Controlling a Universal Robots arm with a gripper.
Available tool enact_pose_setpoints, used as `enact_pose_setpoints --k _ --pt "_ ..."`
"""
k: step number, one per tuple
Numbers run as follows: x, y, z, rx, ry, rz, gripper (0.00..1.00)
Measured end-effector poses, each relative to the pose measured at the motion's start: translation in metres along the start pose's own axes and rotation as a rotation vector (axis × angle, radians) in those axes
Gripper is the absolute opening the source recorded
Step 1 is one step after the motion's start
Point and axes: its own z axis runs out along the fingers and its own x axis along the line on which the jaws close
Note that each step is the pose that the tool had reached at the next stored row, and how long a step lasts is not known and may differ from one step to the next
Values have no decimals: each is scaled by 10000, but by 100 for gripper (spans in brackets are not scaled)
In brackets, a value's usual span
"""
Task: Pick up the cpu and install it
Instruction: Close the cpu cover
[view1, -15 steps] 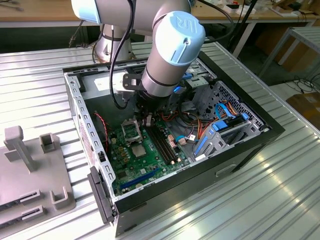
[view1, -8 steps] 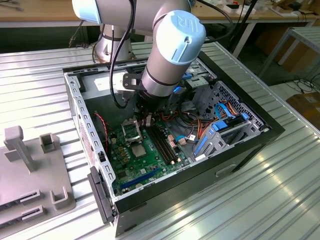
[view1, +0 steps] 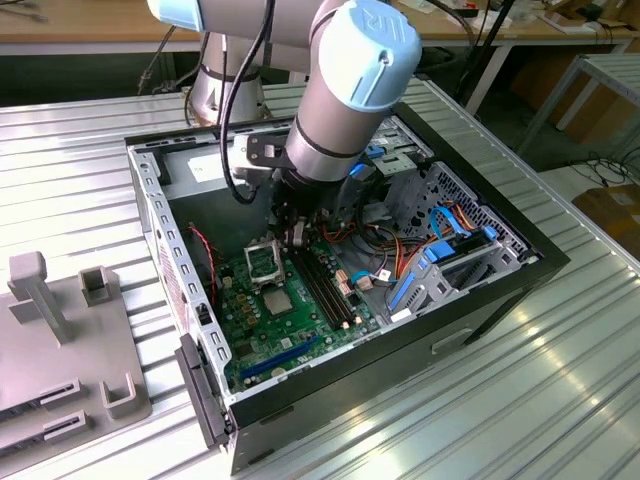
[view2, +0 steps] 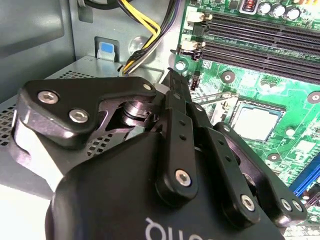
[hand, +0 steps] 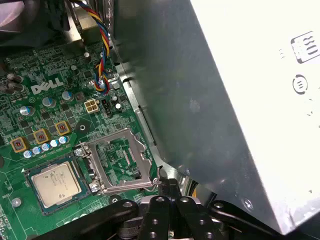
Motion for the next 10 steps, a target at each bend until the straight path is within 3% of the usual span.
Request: enact_pose_setpoints --k 1,2,3,6,10 --pt "-7 3 -37 31 98 3 11" --pt "-26 13 -132 174 556 18 11" --pt "-31 14 -153 192 617 20 11" --pt "-35 16 -167 205 658 21 11" --pt "-37 18 -182 248 780 25 11"
